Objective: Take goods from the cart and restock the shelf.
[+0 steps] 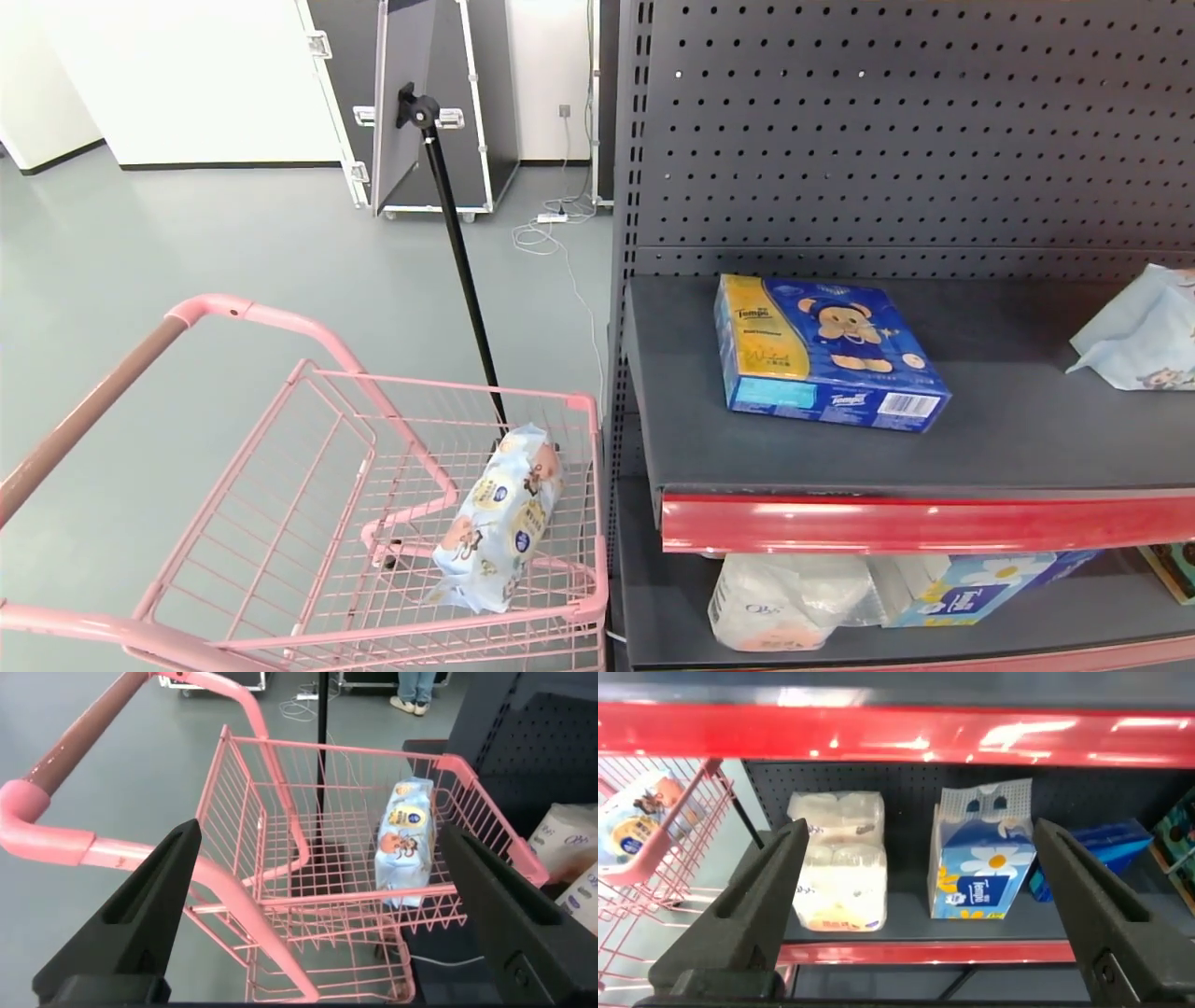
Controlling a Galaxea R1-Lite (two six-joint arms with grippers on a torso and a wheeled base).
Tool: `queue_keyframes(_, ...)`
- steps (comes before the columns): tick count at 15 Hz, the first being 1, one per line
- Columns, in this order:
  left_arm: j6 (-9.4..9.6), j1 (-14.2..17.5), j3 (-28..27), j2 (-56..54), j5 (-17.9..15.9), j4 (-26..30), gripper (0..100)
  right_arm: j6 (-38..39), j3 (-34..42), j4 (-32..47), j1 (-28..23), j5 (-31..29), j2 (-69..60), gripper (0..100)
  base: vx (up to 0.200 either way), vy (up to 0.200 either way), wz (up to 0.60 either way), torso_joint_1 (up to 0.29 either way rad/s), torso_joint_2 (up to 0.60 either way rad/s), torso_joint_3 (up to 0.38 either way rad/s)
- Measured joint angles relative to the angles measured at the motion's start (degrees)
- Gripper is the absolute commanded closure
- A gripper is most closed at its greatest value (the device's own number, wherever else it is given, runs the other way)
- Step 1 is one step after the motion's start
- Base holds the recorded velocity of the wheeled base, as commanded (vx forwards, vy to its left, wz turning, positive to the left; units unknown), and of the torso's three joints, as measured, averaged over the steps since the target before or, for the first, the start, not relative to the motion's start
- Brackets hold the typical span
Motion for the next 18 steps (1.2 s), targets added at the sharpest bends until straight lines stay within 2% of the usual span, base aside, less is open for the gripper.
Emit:
queue_keyframes(10, 0.02, -0.07, 0.0, 0.13, -0.05, 0.02, 0, -0.12, 0.0, 0.0, 0.0, 0.06, 0.0, 0, 0.0, 0.0, 0.0, -0.161, 0.52, 0.352)
queue_keyframes(14, -0.28, -0.07, -0.11, 0.13, -0.88, -0.15, 0, -0.12, 0.0, 0.02, 0.0, 0.09, 0.0, 0, 0.0, 0.0, 0.0, -0.055, 0.2, 0.151)
queue_keyframes(16, -2.58, -0.71, -3.63, 1.99, -1.62, -0.45, 0, -0.17, 0.0, 0.0, 0.0, 0.09, 0.0, 0, 0.0, 0.0, 0.0, 0.0, 0.0, 0.0)
queue_keyframes(18, -6.28, -2.34, -12.01, 9.24, -2.95, -0.67, 0, -0.3, 0.0, 0.0, 0.0, 0.34, 0.0, 0, 0.0, 0.0, 0.0, 0.0, 0.0, 0.0)
